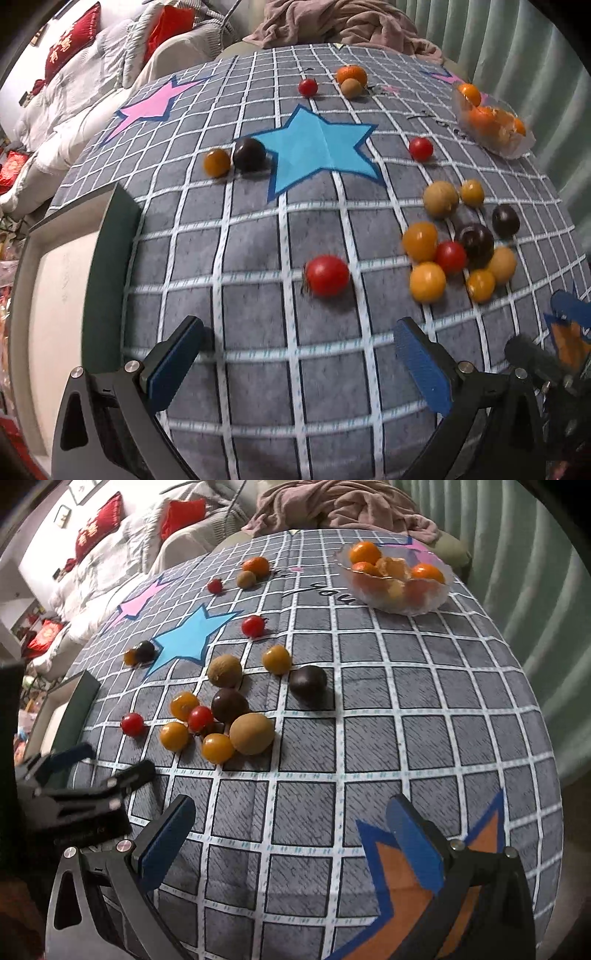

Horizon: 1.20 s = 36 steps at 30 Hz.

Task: Organize fruits
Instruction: 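Grasp a red tomato with the left tool while the right tool grasps a brown kiwi-like fruit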

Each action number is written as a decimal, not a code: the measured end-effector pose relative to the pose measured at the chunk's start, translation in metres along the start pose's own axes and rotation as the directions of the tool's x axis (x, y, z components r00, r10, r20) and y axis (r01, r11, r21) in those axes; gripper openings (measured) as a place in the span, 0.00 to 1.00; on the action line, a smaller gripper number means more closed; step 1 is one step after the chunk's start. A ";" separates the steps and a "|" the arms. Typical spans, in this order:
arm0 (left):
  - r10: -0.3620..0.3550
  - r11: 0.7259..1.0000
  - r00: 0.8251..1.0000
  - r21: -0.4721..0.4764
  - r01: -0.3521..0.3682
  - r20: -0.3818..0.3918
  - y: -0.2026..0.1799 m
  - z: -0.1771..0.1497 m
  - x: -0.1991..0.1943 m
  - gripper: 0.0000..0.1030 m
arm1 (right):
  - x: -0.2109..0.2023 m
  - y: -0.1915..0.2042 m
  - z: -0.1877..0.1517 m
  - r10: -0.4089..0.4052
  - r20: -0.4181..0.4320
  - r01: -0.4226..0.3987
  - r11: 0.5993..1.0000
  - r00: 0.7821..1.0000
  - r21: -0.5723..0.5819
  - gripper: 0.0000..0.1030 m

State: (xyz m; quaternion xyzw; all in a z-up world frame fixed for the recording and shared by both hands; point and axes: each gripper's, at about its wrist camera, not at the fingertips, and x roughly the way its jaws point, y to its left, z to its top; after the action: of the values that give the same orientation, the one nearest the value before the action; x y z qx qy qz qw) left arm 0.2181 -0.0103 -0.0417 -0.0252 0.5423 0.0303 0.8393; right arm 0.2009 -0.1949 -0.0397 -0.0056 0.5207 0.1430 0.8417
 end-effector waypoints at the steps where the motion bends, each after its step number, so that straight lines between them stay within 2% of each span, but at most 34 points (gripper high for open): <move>1: -0.016 1.000 1.000 -0.009 0.016 0.004 0.002 0.002 0.002 1.00 | 0.001 0.001 0.000 -0.004 0.008 0.004 1.000 1.000 -0.013 1.00; 7: -0.032 0.999 0.999 -0.017 0.032 0.034 0.003 0.003 0.004 1.00 | 0.008 0.008 0.007 0.008 0.049 -0.004 0.997 0.999 -0.073 0.98; 9: -0.034 0.999 0.999 -0.006 0.034 0.030 0.002 0.006 0.005 1.00 | 0.010 0.013 0.011 0.004 0.064 0.002 0.995 0.998 -0.099 0.92; 11: -0.031 1.000 0.999 0.000 0.031 0.038 0.000 0.008 0.006 1.00 | 0.011 0.018 0.016 0.010 0.077 -0.001 0.993 0.997 -0.121 0.76; 13: -0.024 1.000 0.999 0.013 0.023 0.049 -0.004 0.011 0.006 1.00 | 0.012 0.020 0.022 0.043 0.083 -0.032 0.992 0.996 -0.124 0.67; 14: -0.028 0.999 0.998 0.021 0.026 0.058 -0.005 0.012 0.006 0.93 | 0.013 0.021 0.023 0.053 0.084 -0.043 0.992 0.995 -0.122 0.62; 15: -0.046 0.999 0.997 0.026 0.044 0.070 -0.006 0.013 0.004 0.82 | 0.013 0.021 0.025 0.067 0.084 -0.057 0.991 0.994 -0.120 0.59; 16: -0.052 0.998 0.996 0.030 0.050 0.076 -0.007 0.014 0.002 0.77 | 0.013 0.022 0.025 0.088 0.085 -0.077 0.990 0.993 -0.120 0.48; 17: -0.053 0.998 0.995 0.036 0.050 0.085 -0.009 0.015 0.000 0.65 | 0.013 0.024 0.026 0.100 0.085 -0.090 0.989 0.991 -0.120 0.46; 18: -0.060 0.998 0.994 0.041 0.056 0.092 -0.010 0.015 -0.001 0.52 | 0.012 0.025 0.025 0.098 0.087 -0.087 0.989 0.991 -0.121 0.45; 19: -0.064 0.997 0.993 0.045 0.060 0.098 -0.011 0.014 -0.003 0.46 | 0.012 0.024 0.023 0.102 0.091 -0.091 0.989 0.991 -0.121 0.44; 20: -0.065 0.997 0.993 0.047 0.061 0.100 -0.011 0.014 -0.004 0.32 | 0.011 0.023 0.022 0.107 0.094 -0.096 0.989 0.990 -0.114 0.44; 21: -0.066 0.997 0.993 0.049 0.061 0.103 -0.011 0.013 -0.005 0.24 | 0.009 0.021 0.021 0.115 0.097 -0.106 0.989 0.989 -0.102 0.43; 24: -0.071 0.997 0.992 0.038 0.067 0.109 -0.007 0.009 -0.007 0.24 | -0.001 0.015 0.017 0.149 0.110 -0.142 0.987 0.983 -0.072 0.36; 25: -0.074 0.997 0.991 0.033 0.071 0.110 -0.005 0.005 -0.009 0.24 | -0.004 0.015 0.015 0.151 0.110 -0.143 0.987 0.983 -0.070 0.27; 26: -0.078 0.997 0.991 0.030 0.076 0.112 -0.003 0.005 -0.010 0.24 | -0.007 0.015 0.014 0.148 0.107 -0.141 0.987 0.983 -0.073 0.24; 30: -0.104 0.995 0.988 0.013 0.103 0.114 0.004 -0.007 -0.016 0.24 | -0.012 0.013 0.007 0.145 0.098 -0.139 0.988 0.985 -0.067 0.24; 33: -0.096 0.995 0.987 0.025 0.094 0.125 0.005 -0.014 -0.019 0.24 | -0.005 0.011 0.005 0.147 0.078 -0.142 0.988 0.986 -0.057 0.24; 34: -0.092 0.996 0.988 0.027 0.090 0.124 0.005 -0.014 -0.020 0.24 | -0.003 0.011 0.006 0.155 0.082 -0.151 0.987 0.985 -0.053 0.26; 36: -0.097 0.995 0.988 0.019 0.095 0.124 0.006 -0.014 -0.020 0.24 | 0.002 0.012 0.009 0.168 0.076 -0.165 0.985 0.983 -0.046 0.39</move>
State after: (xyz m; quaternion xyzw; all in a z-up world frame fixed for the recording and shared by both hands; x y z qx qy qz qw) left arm 0.1964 -0.0058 -0.0296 -0.0439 0.4871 -0.0121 0.8721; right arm 0.2065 -0.1816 -0.0356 0.0272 0.4827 0.2232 0.8464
